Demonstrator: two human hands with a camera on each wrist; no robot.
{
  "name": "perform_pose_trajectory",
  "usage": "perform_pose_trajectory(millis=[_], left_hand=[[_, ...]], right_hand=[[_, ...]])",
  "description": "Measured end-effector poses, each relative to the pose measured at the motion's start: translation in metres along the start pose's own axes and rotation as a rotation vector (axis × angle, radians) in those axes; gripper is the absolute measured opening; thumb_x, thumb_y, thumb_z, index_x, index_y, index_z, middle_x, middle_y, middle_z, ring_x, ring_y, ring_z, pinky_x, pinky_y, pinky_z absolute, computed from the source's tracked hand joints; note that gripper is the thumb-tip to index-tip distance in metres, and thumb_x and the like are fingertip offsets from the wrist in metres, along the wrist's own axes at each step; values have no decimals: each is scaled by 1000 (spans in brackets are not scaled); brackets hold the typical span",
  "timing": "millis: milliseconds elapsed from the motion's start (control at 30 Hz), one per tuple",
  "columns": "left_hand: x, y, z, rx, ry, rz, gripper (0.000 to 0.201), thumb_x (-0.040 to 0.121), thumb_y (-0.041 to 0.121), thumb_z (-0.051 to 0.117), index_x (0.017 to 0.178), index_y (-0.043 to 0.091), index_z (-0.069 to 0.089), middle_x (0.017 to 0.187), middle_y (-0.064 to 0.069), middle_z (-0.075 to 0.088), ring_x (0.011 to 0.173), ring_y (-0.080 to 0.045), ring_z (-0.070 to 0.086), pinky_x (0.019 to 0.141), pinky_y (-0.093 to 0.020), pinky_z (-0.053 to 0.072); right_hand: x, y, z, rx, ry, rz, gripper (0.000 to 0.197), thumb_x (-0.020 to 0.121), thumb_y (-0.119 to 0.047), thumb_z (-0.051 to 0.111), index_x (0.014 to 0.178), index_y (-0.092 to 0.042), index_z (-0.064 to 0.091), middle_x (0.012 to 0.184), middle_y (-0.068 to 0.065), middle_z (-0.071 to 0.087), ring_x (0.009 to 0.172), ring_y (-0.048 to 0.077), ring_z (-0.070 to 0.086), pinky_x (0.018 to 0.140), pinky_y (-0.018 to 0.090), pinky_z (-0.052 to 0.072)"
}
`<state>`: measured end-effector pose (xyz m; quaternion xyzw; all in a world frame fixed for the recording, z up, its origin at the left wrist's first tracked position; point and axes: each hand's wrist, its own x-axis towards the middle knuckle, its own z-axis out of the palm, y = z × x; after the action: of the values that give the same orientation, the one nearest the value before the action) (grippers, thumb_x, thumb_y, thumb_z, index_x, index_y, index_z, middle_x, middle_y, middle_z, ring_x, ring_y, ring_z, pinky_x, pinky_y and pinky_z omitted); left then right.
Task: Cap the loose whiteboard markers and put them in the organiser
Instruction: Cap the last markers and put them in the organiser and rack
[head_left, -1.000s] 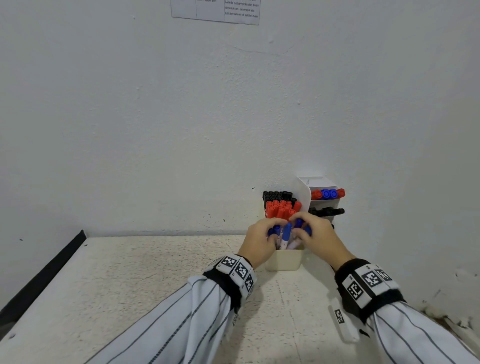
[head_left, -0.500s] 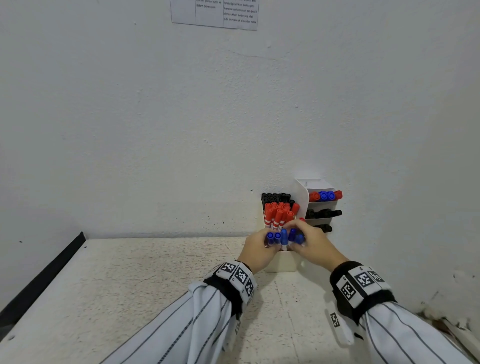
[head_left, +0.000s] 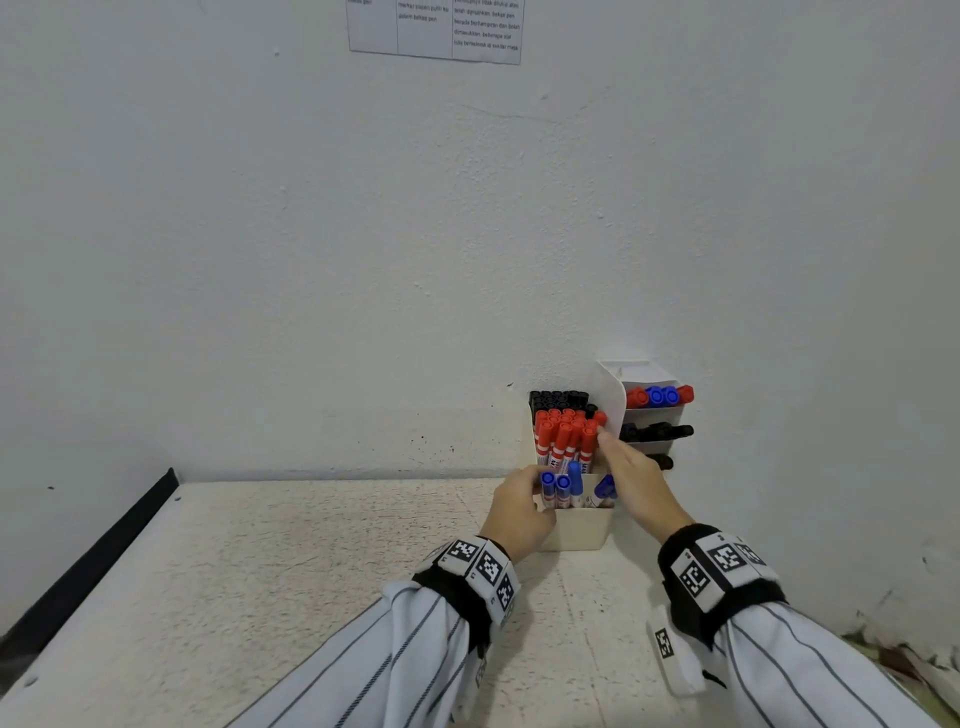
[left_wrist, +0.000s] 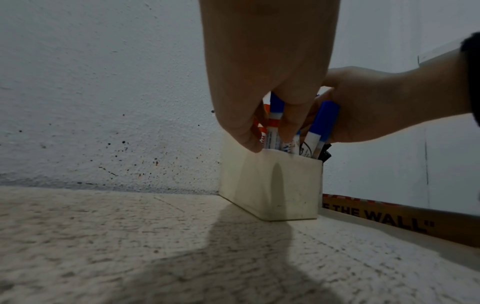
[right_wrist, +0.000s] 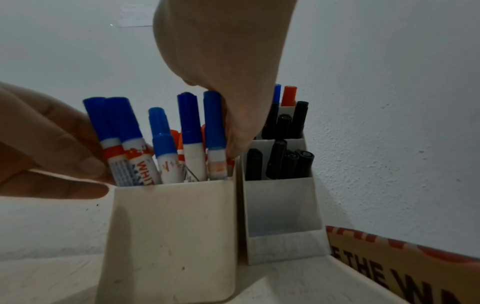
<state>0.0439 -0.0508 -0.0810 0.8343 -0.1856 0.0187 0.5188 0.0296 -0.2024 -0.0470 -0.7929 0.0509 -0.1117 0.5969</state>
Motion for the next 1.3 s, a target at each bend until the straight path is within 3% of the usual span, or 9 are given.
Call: perform_pose_trajectory(millis=[67,167,333,433,533,667,833,1100,1300], left_hand=[[-1,-1,-1,-1,-13,0,42,81,-6,55,121,7,55,120,-9,58,112,-18,55,91,-22,43],[-1,0,-3,-2,-23,6,39,82,-4,56,120,7,56,120,-8,60,112,-16,55,91,-23,43],[0,1,-3,-28,11,41,38,85,3,59,121,12,56,106,1,60,96,-7,52,81,-16,39],[-1,3,-1,-59,29,81,33,86,3,59,117,14,60,106,-1,64,97,-11,56,86,-19,42],[0,4,2,-84,-7,92,33,86,-1,56,116,13,61,112,-5,66,99,-14,59,87,-17,43],[-1,9,5,-159,-32,62,40,84,4,63,122,13,53,108,0,60,96,-9,54,80,-10,41],[2,9,7,-88,18,79,23,83,4,64,105,7,63,87,4,58,76,-2,51,67,-1,36],[-1,8,13,-59,71,-28,29,89,14,61,117,7,59,113,-8,65,103,-19,59,83,-17,38],[-3,4,13,-89,52,-54,32,88,10,62,119,8,58,115,-8,65,108,-20,59,92,-23,43]], right_hand=[[1,-8,1,11,-29,47,33,98,-44,35,115,-24,54,106,-2,61,91,7,57,73,18,44],[3,-9,1,-62,-22,19,33,98,-46,33,110,-25,55,98,-5,60,92,10,56,80,22,41],[-5,1,-3,-234,220,-282,24,98,-23,43,82,-11,56,74,2,58,71,14,54,64,26,42],[-10,7,-6,-293,133,-290,21,89,-4,50,74,-17,57,75,3,60,72,17,55,66,27,45],[-14,10,-8,-314,-17,-269,33,82,2,54,85,-30,59,89,-6,63,75,9,57,71,20,46],[-12,16,-14,-345,-139,-250,53,78,-2,66,124,-25,52,115,-9,54,103,4,53,89,19,44],[-7,14,-11,-406,-131,-291,36,76,-4,72,88,-35,58,93,-15,62,91,5,59,80,14,44],[-11,18,-11,-311,-83,-224,35,76,5,65,94,-24,54,95,-9,59,92,6,57,76,12,45],[-17,27,-11,-297,-82,-162,39,78,5,61,105,-23,56,103,-8,60,100,11,58,93,25,47]])
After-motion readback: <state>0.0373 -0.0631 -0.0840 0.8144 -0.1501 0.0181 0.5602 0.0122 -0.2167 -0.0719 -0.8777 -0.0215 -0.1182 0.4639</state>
